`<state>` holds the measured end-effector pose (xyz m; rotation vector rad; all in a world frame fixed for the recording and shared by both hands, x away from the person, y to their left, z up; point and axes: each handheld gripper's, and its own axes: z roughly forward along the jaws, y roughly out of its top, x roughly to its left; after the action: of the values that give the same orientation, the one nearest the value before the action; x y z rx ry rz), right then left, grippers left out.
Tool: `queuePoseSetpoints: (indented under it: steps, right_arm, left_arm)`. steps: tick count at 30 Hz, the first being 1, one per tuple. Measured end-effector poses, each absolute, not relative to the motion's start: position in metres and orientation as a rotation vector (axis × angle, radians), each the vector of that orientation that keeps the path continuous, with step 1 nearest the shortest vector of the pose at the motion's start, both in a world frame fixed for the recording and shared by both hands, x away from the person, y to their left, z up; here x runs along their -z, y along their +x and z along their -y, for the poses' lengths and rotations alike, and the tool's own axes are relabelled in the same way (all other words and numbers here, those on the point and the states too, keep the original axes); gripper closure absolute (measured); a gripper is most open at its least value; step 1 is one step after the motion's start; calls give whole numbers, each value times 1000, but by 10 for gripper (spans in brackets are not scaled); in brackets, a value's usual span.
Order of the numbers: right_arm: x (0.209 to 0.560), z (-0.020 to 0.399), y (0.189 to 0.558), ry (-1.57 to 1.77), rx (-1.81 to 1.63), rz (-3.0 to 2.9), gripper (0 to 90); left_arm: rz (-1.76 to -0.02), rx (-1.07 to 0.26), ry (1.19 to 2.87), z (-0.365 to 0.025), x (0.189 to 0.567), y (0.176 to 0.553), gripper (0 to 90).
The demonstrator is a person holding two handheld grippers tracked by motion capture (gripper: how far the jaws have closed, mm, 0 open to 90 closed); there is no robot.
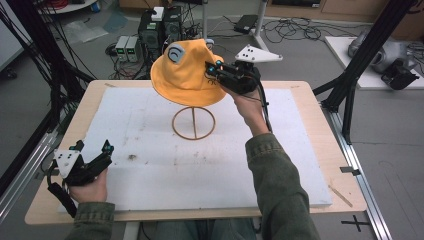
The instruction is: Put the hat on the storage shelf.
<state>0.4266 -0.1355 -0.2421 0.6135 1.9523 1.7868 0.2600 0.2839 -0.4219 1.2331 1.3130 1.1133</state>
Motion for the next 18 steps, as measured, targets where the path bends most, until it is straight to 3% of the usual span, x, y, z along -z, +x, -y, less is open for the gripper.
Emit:
queuePoseSetpoints:
  steps: [5,18]
  right_arm:
    - [260,136,433,643,-1797,-1951,877]
    - [267,126,440,622,-1741,-1982,871]
  left_arm:
    - [-1315,-1113,1236,-283,422,261,182]
    - [-1312,-1108,1240,-282,422,261,183]
